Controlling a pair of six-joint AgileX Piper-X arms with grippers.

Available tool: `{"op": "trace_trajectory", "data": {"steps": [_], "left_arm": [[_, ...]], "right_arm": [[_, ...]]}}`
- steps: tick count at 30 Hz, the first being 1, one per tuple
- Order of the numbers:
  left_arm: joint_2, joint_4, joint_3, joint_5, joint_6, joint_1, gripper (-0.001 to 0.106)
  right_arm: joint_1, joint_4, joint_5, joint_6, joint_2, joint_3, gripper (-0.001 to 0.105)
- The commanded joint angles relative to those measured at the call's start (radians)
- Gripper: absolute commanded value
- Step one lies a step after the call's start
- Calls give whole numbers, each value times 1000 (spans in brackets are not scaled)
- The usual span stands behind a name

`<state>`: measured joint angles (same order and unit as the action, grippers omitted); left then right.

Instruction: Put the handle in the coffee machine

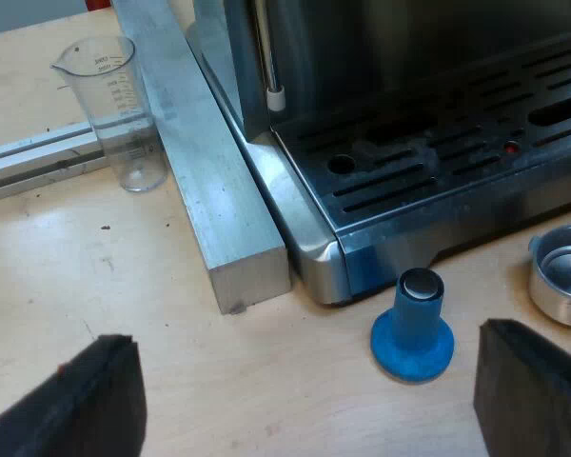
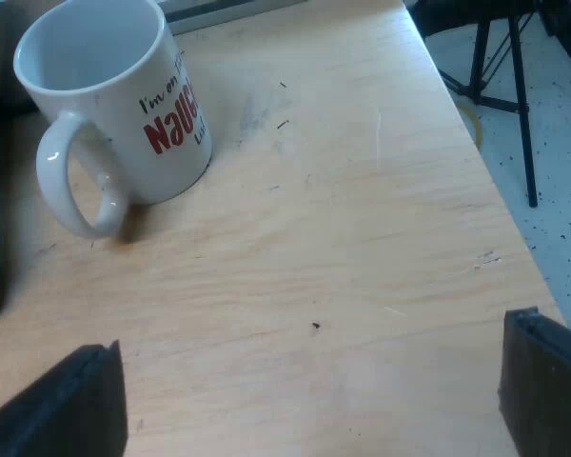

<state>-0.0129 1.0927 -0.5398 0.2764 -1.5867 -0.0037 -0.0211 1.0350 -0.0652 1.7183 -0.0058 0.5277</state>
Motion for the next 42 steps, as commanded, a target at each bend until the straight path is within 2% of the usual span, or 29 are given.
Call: {"op": "trace_trajectory", "data": {"steps": [1, 14, 18, 22, 25, 29, 35, 38, 40, 42], "left_arm": [[-137, -16, -2, 5, -9, -5, 72], [-137, -16, -2, 9, -9, 2, 72], [-137, -48, 8, 20, -9, -1, 72], [-137, -52, 13, 20, -9, 0, 72], [-137, -54, 13, 23, -9, 0, 72], [-128, -59, 10, 56, -9, 0, 72], [-62, -59, -23, 74, -9, 0, 72], [-3, -59, -56, 111, -9, 0, 72], [23, -59, -69, 132, -9, 0, 72], [83, -59, -98, 191, -9, 0, 72]], "right_arm": [[-4, 2, -2, 3, -39, 4, 80], [-4, -9, 5, 8, -39, 4, 80], [-4, -9, 81, 87, -37, 16, 80], [-4, -9, 88, 100, -34, 24, 80], [-4, -6, 120, 103, 3, 66, 80], [-4, -6, 223, 103, 60, 112, 80], [-4, 1, 315, 103, 179, 204, 80], [-4, 13, 341, 126, 225, 247, 80], [-4, 55, 362, 168, 273, 297, 80], [-4, 125, 382, 223, 326, 351, 80]]}}
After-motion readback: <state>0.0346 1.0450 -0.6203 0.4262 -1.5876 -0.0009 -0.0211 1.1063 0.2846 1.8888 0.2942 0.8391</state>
